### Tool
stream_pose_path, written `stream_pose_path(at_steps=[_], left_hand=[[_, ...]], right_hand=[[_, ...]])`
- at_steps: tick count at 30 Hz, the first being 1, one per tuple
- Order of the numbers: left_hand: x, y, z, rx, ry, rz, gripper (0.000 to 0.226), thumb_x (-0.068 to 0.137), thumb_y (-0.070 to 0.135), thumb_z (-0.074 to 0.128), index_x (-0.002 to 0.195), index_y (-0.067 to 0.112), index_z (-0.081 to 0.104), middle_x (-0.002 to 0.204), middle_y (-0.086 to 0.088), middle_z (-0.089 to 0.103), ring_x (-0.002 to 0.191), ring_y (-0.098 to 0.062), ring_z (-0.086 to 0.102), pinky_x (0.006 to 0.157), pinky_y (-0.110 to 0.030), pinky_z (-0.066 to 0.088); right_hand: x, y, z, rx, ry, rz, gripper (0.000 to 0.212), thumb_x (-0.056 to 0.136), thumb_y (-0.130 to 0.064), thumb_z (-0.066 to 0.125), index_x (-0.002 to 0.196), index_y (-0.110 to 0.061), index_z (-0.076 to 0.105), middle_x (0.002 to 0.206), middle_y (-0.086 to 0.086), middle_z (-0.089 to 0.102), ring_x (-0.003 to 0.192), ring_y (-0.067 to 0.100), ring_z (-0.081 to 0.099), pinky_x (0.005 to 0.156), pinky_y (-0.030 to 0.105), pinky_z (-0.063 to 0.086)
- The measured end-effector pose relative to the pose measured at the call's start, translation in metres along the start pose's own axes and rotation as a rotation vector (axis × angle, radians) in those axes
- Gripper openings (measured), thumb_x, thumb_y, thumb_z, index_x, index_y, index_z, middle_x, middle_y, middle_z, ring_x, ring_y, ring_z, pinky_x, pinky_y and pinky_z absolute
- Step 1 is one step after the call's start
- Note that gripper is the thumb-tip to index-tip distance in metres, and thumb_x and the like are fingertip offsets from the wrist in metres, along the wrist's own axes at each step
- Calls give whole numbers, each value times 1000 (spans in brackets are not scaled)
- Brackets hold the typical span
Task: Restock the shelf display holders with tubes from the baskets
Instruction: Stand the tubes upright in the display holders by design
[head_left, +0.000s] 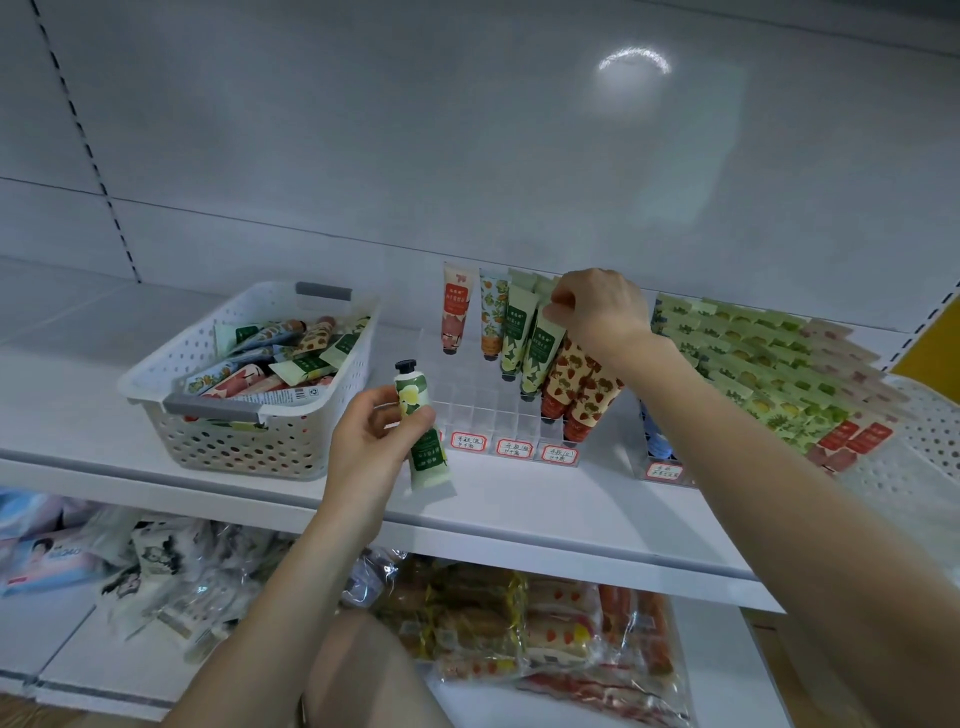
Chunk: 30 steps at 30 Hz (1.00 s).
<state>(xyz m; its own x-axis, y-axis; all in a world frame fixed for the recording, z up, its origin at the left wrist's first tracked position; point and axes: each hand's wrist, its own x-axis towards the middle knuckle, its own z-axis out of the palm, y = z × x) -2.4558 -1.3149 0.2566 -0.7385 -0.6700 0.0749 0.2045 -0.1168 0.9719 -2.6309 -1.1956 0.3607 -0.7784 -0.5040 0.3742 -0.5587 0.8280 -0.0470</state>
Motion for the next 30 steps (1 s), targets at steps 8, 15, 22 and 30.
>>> stream_pose_path(at_steps=[8,15,22,30], left_hand=[[6,13,0,-290,19,-16,42,83,-1,62,119,13,46,95,-5,62,78,-12,66,67,-26,58],[9,10,18,-443,28,-51,25,86,3,60,107,7,46,98,-13,63,84,-21,67,73,-29,58],[13,-8,12,159,-7,136,45,81,26,67,118,10,48,96,-1,67,88,-11,65,75,-18,51],[17,-68,-19,1176,-243,390,30,87,34,60,105,12,68,107,-3,66,102,-21,56,90,-32,44]], right_hand=[[-40,-4,0,581,87,-103,34,95,-29,52,83,0,66,78,15,67,66,25,58,61,23,46],[-73,-27,4,994,-223,34,22,80,-17,71,100,-8,69,78,-7,65,64,-6,60,61,4,46],[-53,-24,-10,1067,-52,163,18,84,-15,65,99,-5,67,87,0,67,69,7,57,61,14,50],[-10,-21,-4,193,46,7,22,91,-22,55,101,-5,64,95,12,66,88,31,62,73,35,51]])
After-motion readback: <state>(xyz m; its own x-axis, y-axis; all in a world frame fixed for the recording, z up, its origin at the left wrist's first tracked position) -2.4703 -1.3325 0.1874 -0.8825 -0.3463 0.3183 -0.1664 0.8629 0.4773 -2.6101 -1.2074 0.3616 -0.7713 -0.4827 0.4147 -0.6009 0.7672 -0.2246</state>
